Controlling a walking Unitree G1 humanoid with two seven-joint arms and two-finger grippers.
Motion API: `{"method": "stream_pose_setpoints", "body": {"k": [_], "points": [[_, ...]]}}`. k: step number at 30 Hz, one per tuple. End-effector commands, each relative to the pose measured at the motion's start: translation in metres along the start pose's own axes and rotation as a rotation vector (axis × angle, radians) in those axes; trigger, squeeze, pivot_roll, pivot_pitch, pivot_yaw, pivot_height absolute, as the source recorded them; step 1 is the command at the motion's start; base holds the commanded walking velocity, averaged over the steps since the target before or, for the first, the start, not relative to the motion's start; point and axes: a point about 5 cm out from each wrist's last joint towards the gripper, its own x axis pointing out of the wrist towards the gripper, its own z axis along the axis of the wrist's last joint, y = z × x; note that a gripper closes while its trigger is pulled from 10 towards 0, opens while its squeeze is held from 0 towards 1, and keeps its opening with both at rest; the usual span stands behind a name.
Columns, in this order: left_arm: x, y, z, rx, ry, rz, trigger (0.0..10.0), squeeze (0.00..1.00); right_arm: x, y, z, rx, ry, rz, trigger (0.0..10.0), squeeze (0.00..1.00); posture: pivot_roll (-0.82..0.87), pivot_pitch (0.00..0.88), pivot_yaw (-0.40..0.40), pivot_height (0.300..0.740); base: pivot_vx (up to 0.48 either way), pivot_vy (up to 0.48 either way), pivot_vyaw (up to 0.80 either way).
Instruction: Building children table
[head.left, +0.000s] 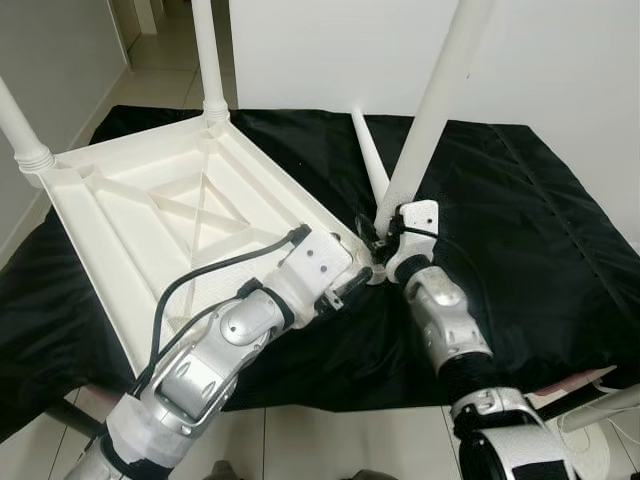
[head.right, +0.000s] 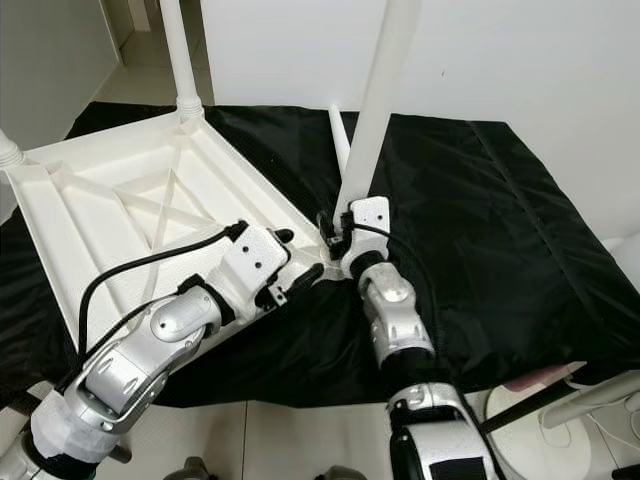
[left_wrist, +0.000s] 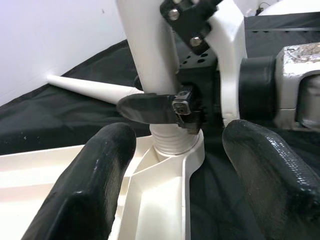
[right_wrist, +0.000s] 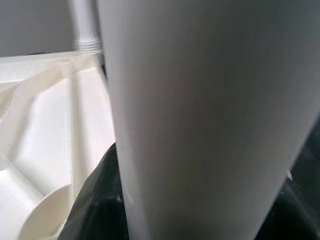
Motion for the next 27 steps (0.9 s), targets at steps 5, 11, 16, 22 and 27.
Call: {"method": "stream_pose_setpoints", "body": {"k": [5, 11, 16, 22, 27], "points": [[0.000, 0.001, -0.002, 0.014, -0.001, -0.003, 10.0, 0.00, -0.014, 0.012, -0.028, 0.091, 0.154, -0.169, 10.0, 0.00, 0.00, 0.000, -0.036, 0.740, 0.000, 0.000, 0.00], [0.002, 0.002, -0.001, 0.017, -0.007, -0.007, 10.0, 0.00, -0.016, 0.021, -0.023, 0.113, 0.140, -0.166, 10.0, 0.00, -0.01, 0.000, -0.027, 0.740, 0.000, 0.000, 0.00], [0.003, 0.003, -0.001, 0.023, -0.013, -0.015, 10.0, 0.00, -0.018, 0.023, -0.020, 0.105, 0.122, -0.152, 10.0, 0.00, -0.02, 0.000, -0.021, 0.740, 0.000, 0.000, 0.00], [0.006, 0.005, 0.001, 0.031, -0.023, -0.028, 10.0, 0.00, -0.022, 0.010, -0.004, 0.051, 0.025, -0.103, 10.0, 1.00, -0.04, 0.000, -0.010, 0.740, 0.000, 0.000, 0.00], [0.008, 0.005, 0.001, 0.041, -0.030, -0.034, 10.0, 0.00, -0.027, -0.002, -0.001, 0.023, 0.005, -0.034, 10.0, 0.87, -0.04, 0.000, -0.007, 0.740, 0.000, 0.000, 0.00]]}}
